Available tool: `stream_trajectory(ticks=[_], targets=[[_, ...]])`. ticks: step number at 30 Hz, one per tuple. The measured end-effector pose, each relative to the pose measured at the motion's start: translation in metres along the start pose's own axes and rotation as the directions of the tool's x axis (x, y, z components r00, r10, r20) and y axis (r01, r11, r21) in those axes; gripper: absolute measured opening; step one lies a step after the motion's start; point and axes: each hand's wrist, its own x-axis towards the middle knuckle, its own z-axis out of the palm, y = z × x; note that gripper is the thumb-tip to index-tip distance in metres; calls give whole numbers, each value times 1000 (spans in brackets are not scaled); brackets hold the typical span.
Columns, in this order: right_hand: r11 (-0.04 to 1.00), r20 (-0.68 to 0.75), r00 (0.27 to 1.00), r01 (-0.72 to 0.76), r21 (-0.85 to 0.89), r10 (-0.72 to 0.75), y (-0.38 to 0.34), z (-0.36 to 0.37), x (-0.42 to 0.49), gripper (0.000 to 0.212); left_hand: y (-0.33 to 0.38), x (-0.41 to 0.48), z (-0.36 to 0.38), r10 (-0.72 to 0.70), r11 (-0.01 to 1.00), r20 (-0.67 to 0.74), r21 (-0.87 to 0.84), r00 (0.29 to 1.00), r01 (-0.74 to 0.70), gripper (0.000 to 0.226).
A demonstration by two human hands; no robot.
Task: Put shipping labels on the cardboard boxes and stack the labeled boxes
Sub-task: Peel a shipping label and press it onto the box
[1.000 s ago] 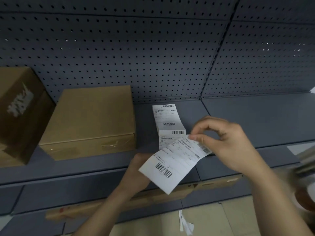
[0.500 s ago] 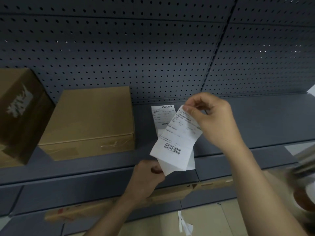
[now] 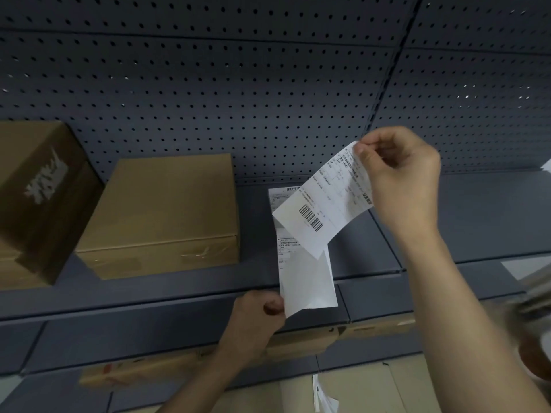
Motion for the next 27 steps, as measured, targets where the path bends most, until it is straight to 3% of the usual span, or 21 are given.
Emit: stream_trajectory(ticks=[8, 11, 19, 27], targets=[[999, -42, 999, 14, 44, -12, -5, 8, 1, 6, -5, -3, -3, 42, 993, -21, 112, 999, -39, 35], [997, -58, 998, 38, 63, -34, -9, 12, 3, 3, -6, -3, -3, 72, 988, -26, 141, 997, -68, 15], [997, 53, 997, 43, 69, -47, -13, 29, -2, 8, -2, -6, -7, 128, 989, -12, 73, 992, -127, 14], [994, 230, 971, 45, 95, -66, -22, 47, -10, 17, -1, -12, -24, 106, 994, 115, -17, 988, -105, 19]])
